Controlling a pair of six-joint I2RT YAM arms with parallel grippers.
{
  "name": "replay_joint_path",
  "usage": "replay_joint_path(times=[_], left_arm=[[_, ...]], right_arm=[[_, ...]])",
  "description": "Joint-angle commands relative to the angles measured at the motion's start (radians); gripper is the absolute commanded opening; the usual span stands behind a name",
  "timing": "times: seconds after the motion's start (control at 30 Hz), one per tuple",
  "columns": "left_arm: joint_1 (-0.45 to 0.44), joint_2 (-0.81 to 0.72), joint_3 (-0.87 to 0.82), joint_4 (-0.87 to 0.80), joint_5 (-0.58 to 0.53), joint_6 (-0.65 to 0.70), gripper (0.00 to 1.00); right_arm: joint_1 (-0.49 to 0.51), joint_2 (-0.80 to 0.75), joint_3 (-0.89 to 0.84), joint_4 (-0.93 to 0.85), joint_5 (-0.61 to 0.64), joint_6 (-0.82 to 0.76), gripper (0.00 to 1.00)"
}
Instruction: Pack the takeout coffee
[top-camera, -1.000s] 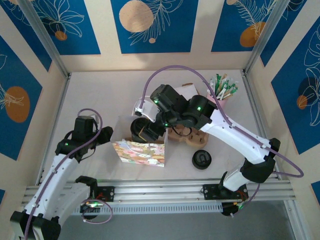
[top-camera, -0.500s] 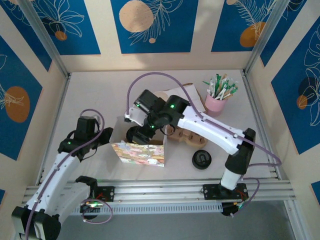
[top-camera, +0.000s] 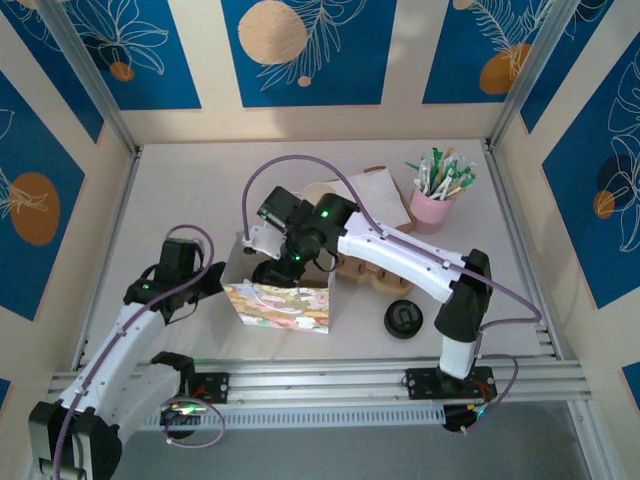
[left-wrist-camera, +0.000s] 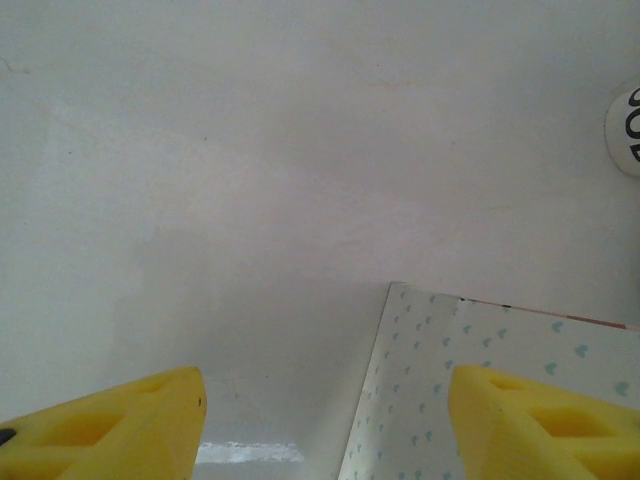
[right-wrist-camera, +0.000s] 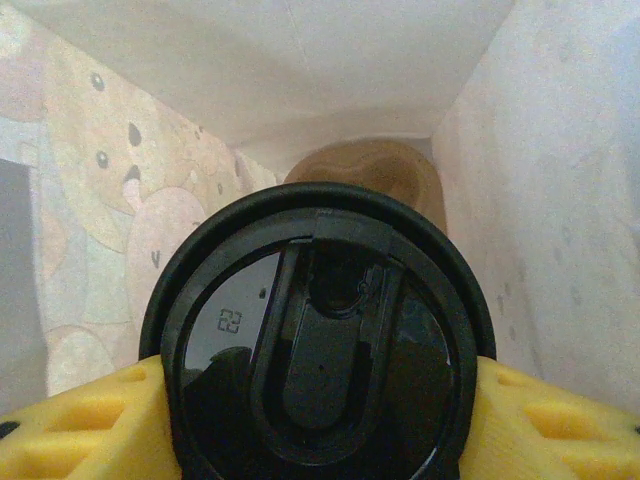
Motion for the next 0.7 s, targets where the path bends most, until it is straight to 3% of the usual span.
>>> replay_joint_path(times=[0.0, 0.67], left_arm=[[-0.007, 0.014, -0.023, 0.033, 0.025, -0.02, 0.65], [-0.009, 0.129, -0.125, 0.183, 0.078, -0.084, 0.58]], right_arm=[[0.003, 0.029, -0.017, -0.002, -0.03, -0.028, 0.55], [0.021, 0.114, -0.033, 0.068, -0.045, -0.039, 0.51]])
